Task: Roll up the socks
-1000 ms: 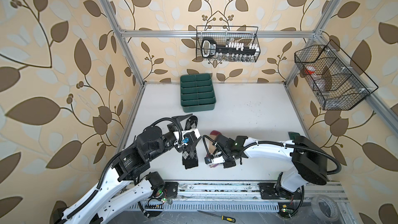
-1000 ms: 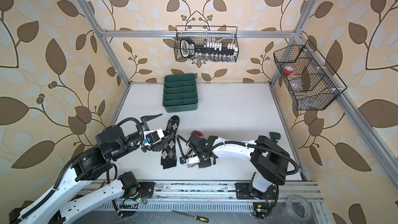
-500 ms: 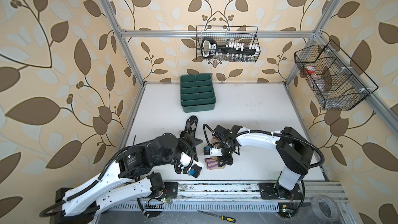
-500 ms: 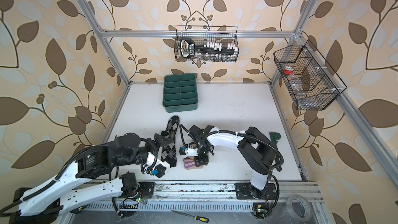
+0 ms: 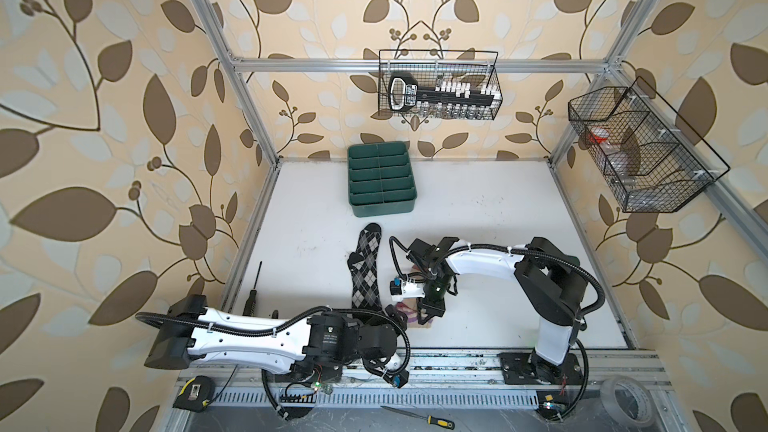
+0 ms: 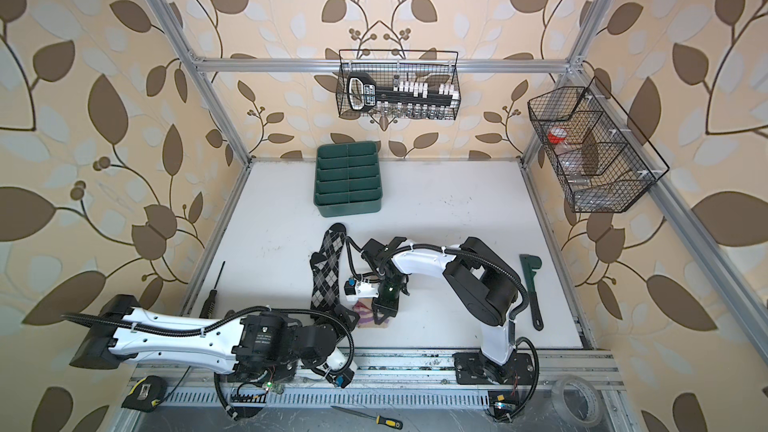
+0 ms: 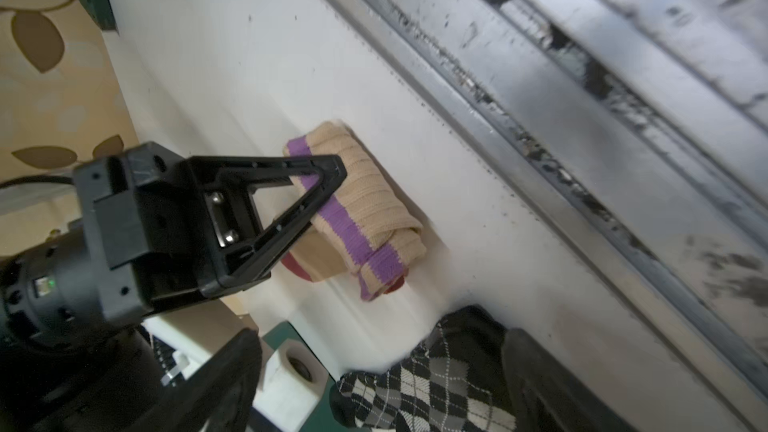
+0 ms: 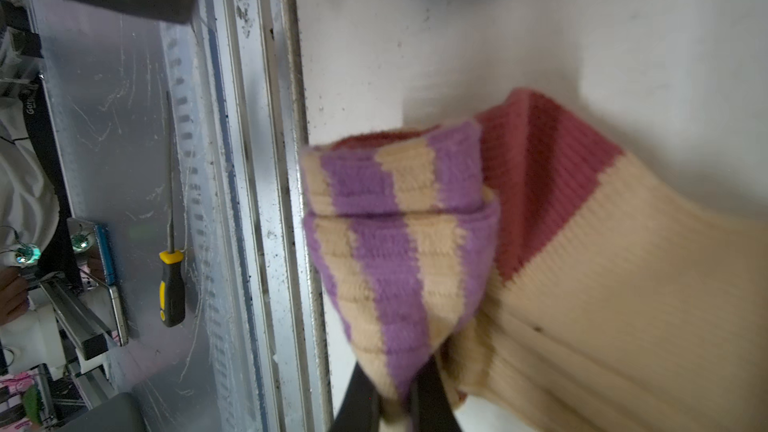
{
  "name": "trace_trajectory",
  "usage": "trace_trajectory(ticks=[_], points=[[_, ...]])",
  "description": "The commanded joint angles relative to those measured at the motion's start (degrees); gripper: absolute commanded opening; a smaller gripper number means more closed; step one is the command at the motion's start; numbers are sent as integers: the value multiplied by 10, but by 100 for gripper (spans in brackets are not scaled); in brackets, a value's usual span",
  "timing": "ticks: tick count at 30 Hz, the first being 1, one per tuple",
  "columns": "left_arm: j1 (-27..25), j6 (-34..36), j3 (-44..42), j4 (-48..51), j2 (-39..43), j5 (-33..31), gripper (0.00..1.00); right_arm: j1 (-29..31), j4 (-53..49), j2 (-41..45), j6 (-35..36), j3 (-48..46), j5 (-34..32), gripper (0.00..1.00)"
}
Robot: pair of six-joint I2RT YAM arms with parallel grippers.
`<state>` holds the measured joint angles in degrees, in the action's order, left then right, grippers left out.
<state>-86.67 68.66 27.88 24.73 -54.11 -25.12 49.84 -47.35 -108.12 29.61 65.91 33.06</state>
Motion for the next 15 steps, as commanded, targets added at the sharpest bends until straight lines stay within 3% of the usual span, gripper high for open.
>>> trace_trajectory(ticks=[1, 10, 15], points=[[-6, -30, -18, -164, -34, -76, 89, -6, -28, -24, 7, 5, 16, 8], [-25, -48, -56, -326, -126, -140, 78, -25, -47, -47, 22, 27, 40, 8], [-27, -63, -68, -337, -147, -141, 77, -30, -46, -48, 23, 28, 44, 8]])
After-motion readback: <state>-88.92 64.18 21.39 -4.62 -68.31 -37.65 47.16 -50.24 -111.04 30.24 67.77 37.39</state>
